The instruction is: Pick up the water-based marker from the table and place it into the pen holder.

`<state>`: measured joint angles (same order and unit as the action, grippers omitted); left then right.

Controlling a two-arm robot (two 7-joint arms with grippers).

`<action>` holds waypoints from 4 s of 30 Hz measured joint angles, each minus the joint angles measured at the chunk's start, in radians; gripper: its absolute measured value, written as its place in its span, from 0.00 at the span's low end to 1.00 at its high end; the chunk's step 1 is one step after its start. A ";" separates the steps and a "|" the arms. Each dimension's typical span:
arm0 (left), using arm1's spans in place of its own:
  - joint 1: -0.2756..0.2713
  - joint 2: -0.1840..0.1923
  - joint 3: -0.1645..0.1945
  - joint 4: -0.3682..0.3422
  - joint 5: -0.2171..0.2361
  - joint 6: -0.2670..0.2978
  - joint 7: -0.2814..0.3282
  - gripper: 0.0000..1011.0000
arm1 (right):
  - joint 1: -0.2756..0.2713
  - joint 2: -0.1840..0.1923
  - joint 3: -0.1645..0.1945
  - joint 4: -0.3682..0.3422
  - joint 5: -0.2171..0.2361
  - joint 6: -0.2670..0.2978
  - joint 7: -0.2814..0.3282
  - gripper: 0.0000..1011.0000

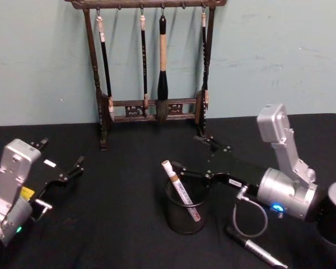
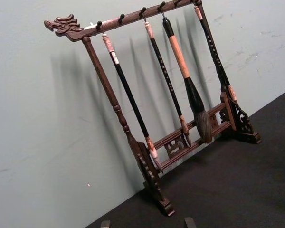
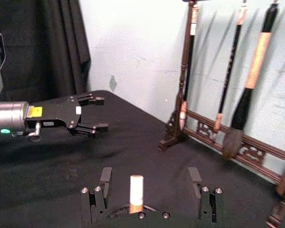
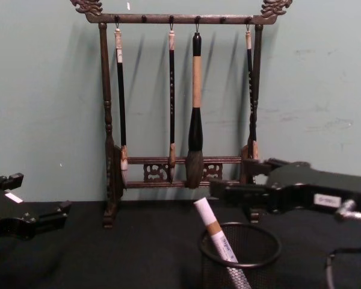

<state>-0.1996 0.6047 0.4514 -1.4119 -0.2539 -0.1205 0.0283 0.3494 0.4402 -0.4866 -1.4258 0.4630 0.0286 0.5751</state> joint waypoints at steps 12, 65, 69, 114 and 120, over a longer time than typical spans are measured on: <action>0.000 0.000 0.000 0.000 0.000 0.000 0.000 1.00 | -0.103 0.140 0.076 -0.160 0.028 0.103 -0.068 0.99; 0.000 0.000 0.000 0.000 0.000 0.000 0.000 1.00 | -0.255 0.292 0.045 -0.281 -0.147 0.347 -0.090 0.99; 0.000 0.000 0.000 0.000 0.000 0.000 0.000 1.00 | -0.257 0.286 0.045 -0.277 -0.158 0.353 -0.085 0.99; 0.000 0.000 0.000 0.000 0.000 0.000 0.000 1.00 | -0.255 0.265 0.042 -0.247 -0.204 0.360 -0.047 0.99; 0.000 0.000 0.000 0.000 0.000 0.000 0.000 1.00 | -0.254 0.266 0.042 -0.248 -0.204 0.360 -0.047 0.99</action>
<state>-0.1996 0.6047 0.4514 -1.4119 -0.2539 -0.1205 0.0283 0.0950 0.7058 -0.4441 -1.6739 0.2594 0.3889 0.5280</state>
